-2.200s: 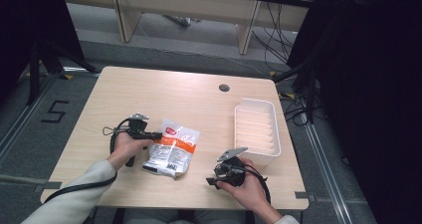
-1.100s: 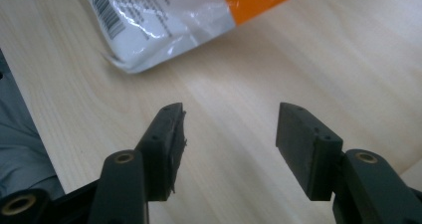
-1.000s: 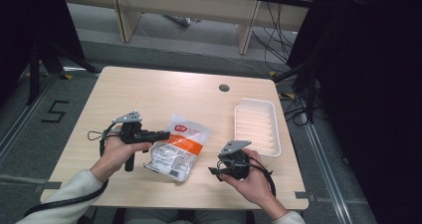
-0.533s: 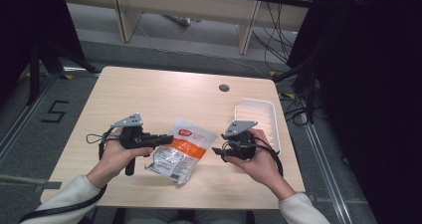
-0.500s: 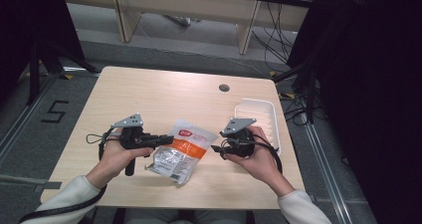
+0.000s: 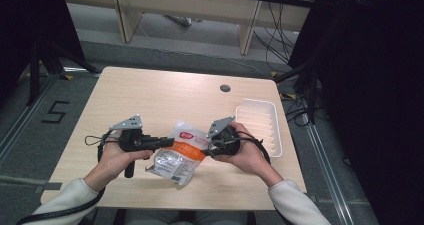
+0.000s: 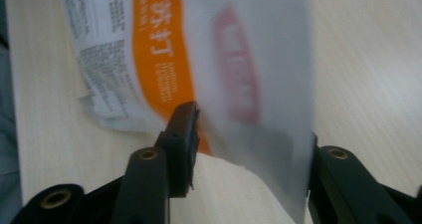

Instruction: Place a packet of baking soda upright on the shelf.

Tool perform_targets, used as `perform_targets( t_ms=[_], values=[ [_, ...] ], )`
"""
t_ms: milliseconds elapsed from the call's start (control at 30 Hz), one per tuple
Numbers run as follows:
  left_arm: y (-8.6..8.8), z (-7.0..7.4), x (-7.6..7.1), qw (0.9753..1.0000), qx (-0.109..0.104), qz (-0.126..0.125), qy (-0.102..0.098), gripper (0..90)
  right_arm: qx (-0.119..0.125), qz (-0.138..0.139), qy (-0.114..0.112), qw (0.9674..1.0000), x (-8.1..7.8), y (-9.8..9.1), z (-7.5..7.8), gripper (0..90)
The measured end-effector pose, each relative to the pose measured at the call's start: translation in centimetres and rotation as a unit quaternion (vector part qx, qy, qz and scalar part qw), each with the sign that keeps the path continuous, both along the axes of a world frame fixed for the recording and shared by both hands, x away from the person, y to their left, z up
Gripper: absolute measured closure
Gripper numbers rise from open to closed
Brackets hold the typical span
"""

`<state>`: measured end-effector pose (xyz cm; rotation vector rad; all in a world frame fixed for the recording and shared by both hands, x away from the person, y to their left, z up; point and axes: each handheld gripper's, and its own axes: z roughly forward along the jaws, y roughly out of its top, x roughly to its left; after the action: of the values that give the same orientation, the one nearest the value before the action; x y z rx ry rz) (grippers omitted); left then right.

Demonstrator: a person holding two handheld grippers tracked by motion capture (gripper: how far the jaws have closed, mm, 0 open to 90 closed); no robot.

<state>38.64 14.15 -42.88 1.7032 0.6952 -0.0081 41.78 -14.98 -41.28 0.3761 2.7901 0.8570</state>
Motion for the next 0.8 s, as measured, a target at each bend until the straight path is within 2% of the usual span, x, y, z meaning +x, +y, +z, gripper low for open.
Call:
perform_targets(
  t_ms=[33,67,133,200,233,300,367,433,567,667,800],
  values=[
    [0.0,0.0,0.0,1.0000,-0.001,0.003,0.003,89.8,0.000,0.000,0.000,1.0000,0.0,0.0,0.0,66.1],
    [0.1,-0.1,0.0,1.0000,0.000,0.005,0.003,89.8,-0.009,0.008,0.016,0.9998,-0.4,0.3,0.0,72.2],
    [0.2,-0.2,0.1,0.9999,-0.004,0.008,0.007,89.8,-0.013,0.028,0.027,0.9991,-0.5,0.5,0.2,78.3],
    [0.2,-0.2,0.1,0.9999,-0.004,0.008,0.006,89.8,-0.014,0.029,0.031,0.9990,-0.5,0.6,0.3,80.6],
    [0.2,-0.2,0.1,1.0000,-0.003,0.003,0.000,89.7,-0.015,0.032,0.039,0.9986,-0.6,0.9,0.4,84.8],
    [0.2,-0.2,0.0,1.0000,-0.007,0.003,0.002,89.7,-0.009,0.021,0.063,0.9977,-0.4,1.0,0.6,86.4],
    [0.3,-0.3,0.1,0.9999,-0.010,0.004,0.000,89.7,-0.007,-0.024,0.098,0.9949,-0.2,0.9,0.9,89.9],
    [0.5,-0.5,0.2,0.9999,-0.008,0.010,-0.002,89.7,-0.003,-0.033,0.104,0.9941,-0.1,1.0,0.9,90.0],
    [0.7,-0.7,0.3,0.9999,-0.008,0.013,-0.004,89.5,-0.014,-0.019,0.097,0.9950,-0.1,1.3,1.2,90.0],
    [1.0,-1.1,0.3,0.9997,-0.011,0.019,-0.010,87.9,-0.022,-0.026,0.109,0.9935,-0.4,1.6,2.1,90.0],
    [1.2,-1.6,0.0,0.9995,-0.014,0.027,-0.012,85.1,-0.023,-0.016,0.106,0.9940,-0.3,1.8,2.8,90.0]
  ],
)
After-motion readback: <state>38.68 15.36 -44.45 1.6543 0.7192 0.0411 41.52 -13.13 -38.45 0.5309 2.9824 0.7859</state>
